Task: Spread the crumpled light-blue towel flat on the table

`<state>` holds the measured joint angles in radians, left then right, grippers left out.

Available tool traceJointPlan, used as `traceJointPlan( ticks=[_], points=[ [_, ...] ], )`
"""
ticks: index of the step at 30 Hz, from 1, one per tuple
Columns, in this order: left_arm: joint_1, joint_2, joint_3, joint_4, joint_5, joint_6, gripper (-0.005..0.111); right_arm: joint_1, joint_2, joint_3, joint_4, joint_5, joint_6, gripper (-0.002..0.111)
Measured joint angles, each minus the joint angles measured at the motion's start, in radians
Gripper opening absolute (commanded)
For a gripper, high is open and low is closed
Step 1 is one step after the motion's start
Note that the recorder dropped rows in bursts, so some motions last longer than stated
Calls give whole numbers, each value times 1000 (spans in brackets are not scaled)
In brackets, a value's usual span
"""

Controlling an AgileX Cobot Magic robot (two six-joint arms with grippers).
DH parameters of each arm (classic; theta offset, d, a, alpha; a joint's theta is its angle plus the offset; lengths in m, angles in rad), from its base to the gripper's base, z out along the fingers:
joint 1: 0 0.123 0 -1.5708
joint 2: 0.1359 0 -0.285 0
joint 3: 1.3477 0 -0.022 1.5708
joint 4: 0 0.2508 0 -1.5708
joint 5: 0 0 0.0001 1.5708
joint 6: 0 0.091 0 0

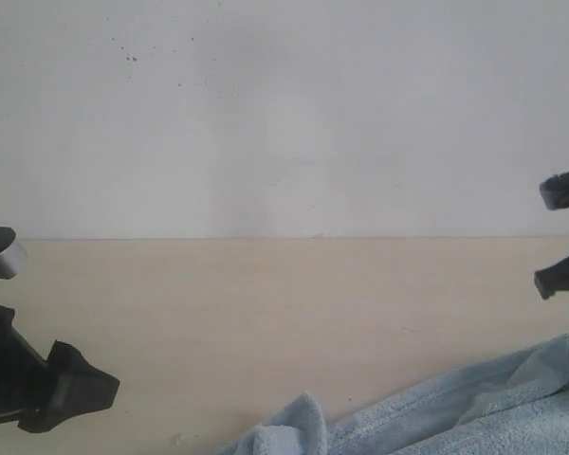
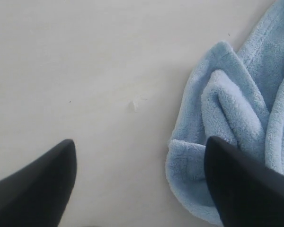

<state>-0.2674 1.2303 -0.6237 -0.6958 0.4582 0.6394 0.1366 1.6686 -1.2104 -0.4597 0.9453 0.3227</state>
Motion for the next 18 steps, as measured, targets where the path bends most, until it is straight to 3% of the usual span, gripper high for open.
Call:
traceJointPlan(
  ticks=[6, 12, 18],
  points=[
    [0, 0, 0, -18, 2, 0, 71, 113, -114, -93, 233, -16, -142, 55],
    [0, 2, -2, -5, -22, 56, 71, 346, -136, -104, 750, 82, -682, 55],
    [39, 2, -4, 92, -114, 50, 71, 550, -19, -104, 834, 150, -861, 55]
  ],
)
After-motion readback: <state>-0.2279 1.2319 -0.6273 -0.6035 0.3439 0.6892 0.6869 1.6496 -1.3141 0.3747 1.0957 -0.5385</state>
